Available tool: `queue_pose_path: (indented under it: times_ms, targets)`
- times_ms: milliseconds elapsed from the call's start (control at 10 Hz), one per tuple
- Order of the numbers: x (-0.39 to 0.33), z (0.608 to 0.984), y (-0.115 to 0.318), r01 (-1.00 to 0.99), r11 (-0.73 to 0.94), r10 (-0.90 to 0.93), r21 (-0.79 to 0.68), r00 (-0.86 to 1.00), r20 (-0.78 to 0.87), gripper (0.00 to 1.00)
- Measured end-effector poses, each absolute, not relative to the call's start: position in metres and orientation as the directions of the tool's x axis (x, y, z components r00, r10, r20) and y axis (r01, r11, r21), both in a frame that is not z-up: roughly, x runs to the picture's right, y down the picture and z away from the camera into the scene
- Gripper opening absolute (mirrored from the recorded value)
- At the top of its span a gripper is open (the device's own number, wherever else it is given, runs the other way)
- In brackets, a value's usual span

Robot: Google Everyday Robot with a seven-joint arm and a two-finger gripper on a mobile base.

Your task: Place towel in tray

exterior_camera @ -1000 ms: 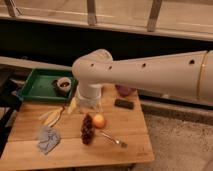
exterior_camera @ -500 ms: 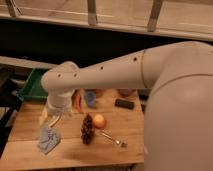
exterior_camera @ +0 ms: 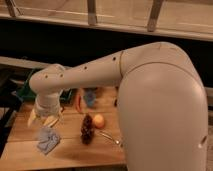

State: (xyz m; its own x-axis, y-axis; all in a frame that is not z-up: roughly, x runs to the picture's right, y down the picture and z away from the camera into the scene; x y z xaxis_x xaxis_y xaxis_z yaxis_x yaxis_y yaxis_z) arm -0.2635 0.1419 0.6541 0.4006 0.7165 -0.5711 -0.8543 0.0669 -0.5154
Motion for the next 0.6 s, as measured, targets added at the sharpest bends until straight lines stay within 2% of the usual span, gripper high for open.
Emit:
queue_pose_path:
  times_ms: [400, 600]
  targets:
    - [-0.273, 0.652, 0.152, -0.863, 0.175, 0.690, -0.474, 0.451, -0.566, 0.80]
    - [-0.289, 0.671, 0.173, -0.859, 0.203, 0.648, -0.470, 0.478, -0.593, 0.80]
